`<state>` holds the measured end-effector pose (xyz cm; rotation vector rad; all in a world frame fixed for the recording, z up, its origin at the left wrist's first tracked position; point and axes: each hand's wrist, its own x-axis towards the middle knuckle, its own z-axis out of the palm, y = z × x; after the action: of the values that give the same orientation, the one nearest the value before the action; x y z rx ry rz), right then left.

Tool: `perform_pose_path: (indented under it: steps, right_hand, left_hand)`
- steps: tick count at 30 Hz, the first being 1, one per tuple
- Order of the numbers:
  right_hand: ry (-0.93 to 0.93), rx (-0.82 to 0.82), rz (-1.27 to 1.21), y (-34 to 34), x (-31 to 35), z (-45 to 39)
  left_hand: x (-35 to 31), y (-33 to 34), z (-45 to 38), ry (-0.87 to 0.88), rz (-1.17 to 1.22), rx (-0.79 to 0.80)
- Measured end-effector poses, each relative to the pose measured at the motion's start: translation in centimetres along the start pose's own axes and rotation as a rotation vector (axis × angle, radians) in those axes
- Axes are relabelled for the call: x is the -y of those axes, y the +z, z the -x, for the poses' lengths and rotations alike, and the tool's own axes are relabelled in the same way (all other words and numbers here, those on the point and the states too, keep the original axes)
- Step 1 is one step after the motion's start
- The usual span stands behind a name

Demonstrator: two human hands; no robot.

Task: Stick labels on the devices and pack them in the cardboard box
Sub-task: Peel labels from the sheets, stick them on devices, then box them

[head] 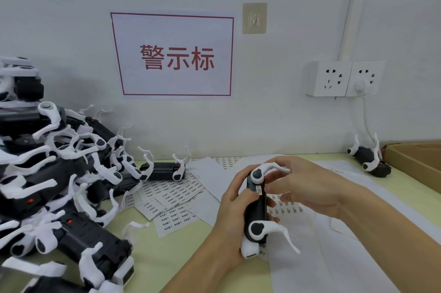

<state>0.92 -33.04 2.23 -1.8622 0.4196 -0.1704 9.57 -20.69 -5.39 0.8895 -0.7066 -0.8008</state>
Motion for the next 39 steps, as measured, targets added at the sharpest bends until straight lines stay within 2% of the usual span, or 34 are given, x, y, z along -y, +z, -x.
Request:
perform_pose_path:
  steps: [32, 39]
  right_hand:
    - [-0.021, 0.018, 0.102, -0.10, 0.26, 0.35]
    - [0.009, -0.047, 0.103, 0.25, -0.14, -0.04]
  left_hand:
    - [0.03, -0.18, -0.09, -0.021, -0.029, 0.008]
    - [0.32, -0.05, -0.01, 0.003, -0.076, -0.010]
